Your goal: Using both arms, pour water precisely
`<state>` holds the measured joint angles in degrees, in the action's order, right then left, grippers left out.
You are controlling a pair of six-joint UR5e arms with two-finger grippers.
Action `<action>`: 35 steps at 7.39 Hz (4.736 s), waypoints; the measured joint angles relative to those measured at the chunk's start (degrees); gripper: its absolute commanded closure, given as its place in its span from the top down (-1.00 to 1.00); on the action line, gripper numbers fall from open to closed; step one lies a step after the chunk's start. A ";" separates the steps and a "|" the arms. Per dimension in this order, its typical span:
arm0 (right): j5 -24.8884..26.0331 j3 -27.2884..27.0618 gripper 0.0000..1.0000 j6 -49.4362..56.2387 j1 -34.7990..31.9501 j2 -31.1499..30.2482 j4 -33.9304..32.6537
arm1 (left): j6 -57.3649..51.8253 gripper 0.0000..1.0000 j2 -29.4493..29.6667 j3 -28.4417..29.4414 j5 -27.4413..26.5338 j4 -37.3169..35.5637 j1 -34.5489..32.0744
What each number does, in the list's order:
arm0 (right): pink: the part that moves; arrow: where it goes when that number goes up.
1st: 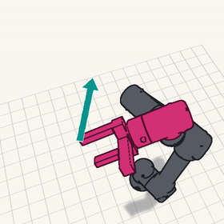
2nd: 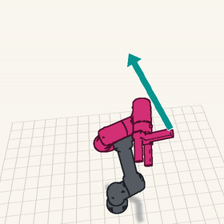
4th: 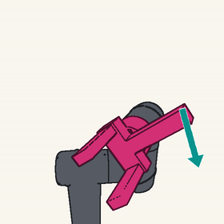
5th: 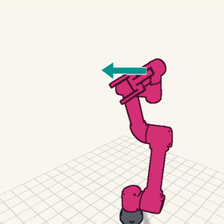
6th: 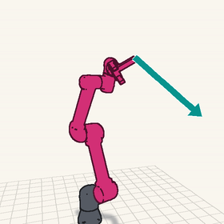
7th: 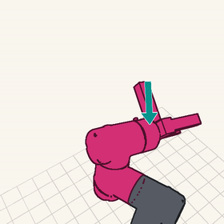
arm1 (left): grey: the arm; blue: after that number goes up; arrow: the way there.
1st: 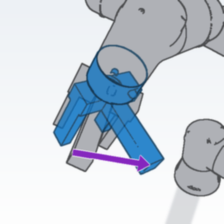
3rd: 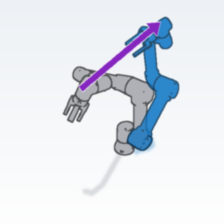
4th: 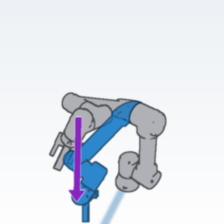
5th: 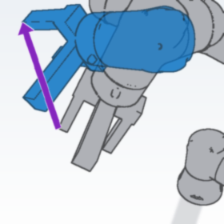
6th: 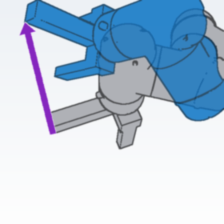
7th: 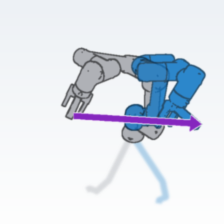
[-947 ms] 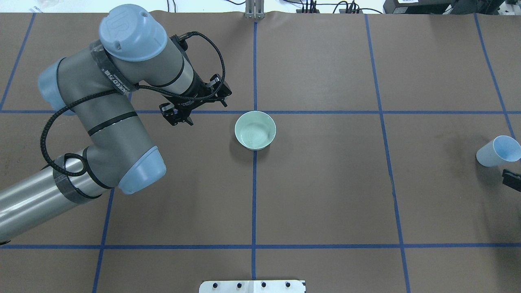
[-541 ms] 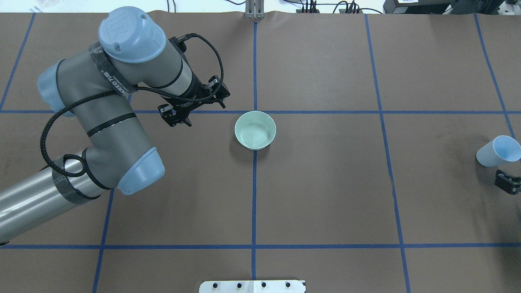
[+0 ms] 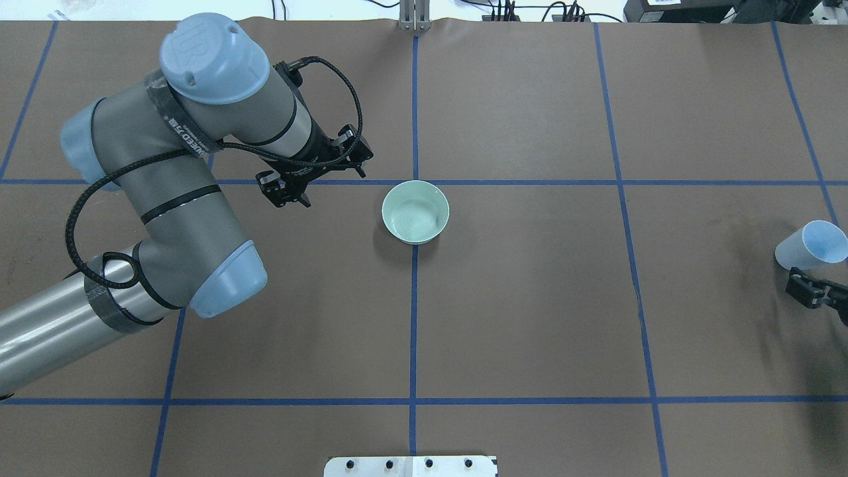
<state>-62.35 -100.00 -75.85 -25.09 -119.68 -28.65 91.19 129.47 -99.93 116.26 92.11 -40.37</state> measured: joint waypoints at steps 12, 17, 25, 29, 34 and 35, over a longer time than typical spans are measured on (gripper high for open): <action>4.91 5.88 0.97 0.88 -0.80 5.47 0.85 | 0.11 1.00 -0.09 0.35 0.02 0.00 0.03; 8.13 7.18 0.97 0.11 -1.10 6.83 0.88 | -0.04 1.00 -0.41 0.58 0.08 0.09 0.02; 8.38 9.75 0.97 0.08 -2.02 9.33 0.88 | -0.05 1.00 -0.36 0.65 0.11 0.12 0.03; 8.30 10.46 0.97 0.31 -2.59 10.01 0.80 | -0.05 1.00 -0.36 0.62 0.11 0.09 0.03; 8.20 10.88 -1.00 0.61 -3.79 10.23 0.87 | 0.28 1.00 -0.41 0.18 0.11 0.01 0.03; 8.03 10.83 -1.00 0.63 -4.43 10.23 0.95 | 0.30 1.00 -0.43 0.13 0.11 0.01 0.03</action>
<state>-54.32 -89.18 -75.22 -29.52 -109.46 -27.71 91.49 129.04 -99.80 116.37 92.11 -40.34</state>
